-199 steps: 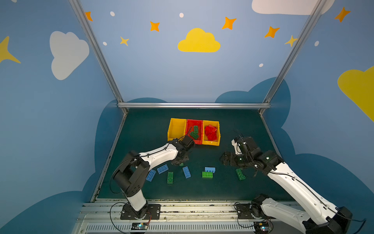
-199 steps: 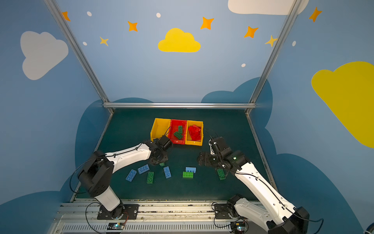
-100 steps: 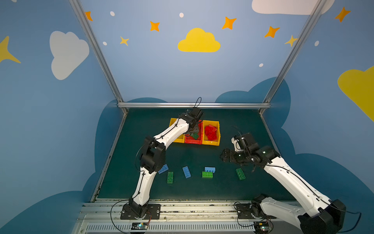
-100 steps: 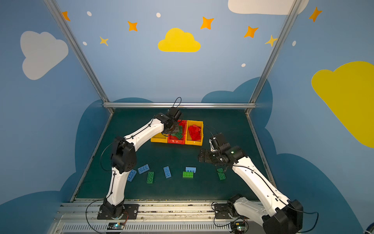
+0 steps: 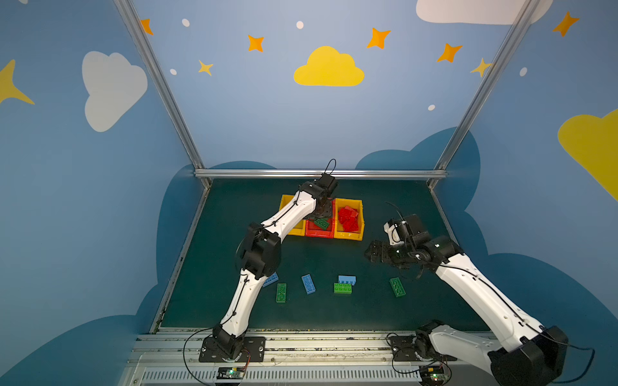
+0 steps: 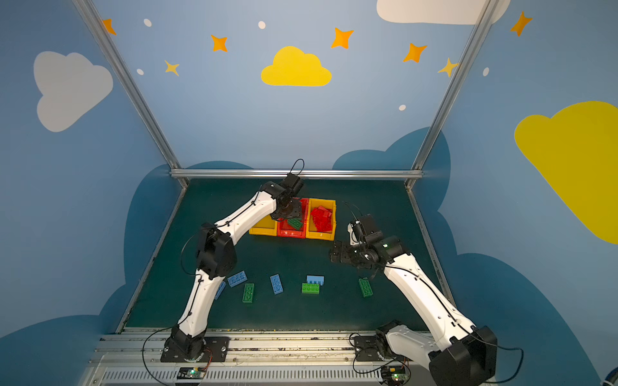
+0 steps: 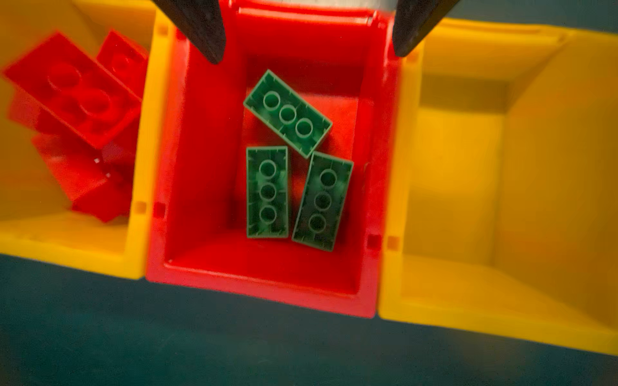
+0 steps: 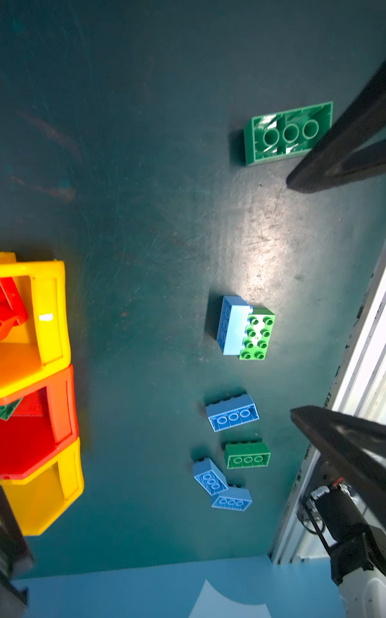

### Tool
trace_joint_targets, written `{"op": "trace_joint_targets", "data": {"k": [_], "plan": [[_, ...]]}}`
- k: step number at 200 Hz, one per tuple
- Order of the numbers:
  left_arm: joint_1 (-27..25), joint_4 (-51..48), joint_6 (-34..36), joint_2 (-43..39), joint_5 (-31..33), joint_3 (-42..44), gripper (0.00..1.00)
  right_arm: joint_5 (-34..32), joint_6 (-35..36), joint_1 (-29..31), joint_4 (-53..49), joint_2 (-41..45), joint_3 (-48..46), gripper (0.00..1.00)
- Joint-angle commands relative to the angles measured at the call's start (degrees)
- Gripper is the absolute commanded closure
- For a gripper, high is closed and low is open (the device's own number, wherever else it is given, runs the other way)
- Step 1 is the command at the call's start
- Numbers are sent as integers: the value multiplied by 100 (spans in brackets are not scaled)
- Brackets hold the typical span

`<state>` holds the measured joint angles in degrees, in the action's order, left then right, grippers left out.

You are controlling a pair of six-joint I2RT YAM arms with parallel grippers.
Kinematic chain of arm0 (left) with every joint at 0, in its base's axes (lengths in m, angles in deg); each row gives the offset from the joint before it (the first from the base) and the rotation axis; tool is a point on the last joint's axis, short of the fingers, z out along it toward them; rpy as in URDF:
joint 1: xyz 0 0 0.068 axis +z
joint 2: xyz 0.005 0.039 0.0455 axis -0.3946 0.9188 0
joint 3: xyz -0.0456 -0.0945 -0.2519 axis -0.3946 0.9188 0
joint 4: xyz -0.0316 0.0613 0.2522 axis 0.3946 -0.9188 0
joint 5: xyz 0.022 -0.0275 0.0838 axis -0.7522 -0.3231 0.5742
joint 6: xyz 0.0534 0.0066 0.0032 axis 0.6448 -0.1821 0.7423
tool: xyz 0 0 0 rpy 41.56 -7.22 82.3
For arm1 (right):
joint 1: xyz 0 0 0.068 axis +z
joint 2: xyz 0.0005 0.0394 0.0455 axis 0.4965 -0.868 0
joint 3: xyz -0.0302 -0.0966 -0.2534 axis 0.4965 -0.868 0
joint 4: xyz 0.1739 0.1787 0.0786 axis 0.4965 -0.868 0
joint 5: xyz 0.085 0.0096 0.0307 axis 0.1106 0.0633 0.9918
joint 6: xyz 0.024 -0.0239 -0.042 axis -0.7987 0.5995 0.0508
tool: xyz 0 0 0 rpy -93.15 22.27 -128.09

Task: Sort the legos into containers by color
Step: 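Lower the left gripper onto a green brick near the blue bricks and grasp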

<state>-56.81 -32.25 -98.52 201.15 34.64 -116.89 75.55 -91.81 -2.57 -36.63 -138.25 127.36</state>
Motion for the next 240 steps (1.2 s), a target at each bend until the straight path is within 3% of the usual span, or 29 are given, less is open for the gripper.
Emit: {"op": "trace_joint_targets", "data": {"k": [1,56,93,118,166,240], "plan": [[-45,401,-48,-1283,215,1127,22,302,-31,50,178,0,-4,3],[-163,1052,-818,-4251,305,5337,22,146,-318,630,207,174,-188,3],[-399,1557,-1486,-5655,44,7428,22,-130,-657,1190,279,97,-252,3],[-482,1683,-1592,-6047,-106,7960,22,-458,-894,1575,274,60,-193,3],[-623,1994,-1718,-6074,-393,8574,23,-936,-1212,2164,203,-117,-99,3],[-1008,2274,-2106,-5767,-423,8908,28,-1150,-1206,2347,49,-300,56,3]]}}
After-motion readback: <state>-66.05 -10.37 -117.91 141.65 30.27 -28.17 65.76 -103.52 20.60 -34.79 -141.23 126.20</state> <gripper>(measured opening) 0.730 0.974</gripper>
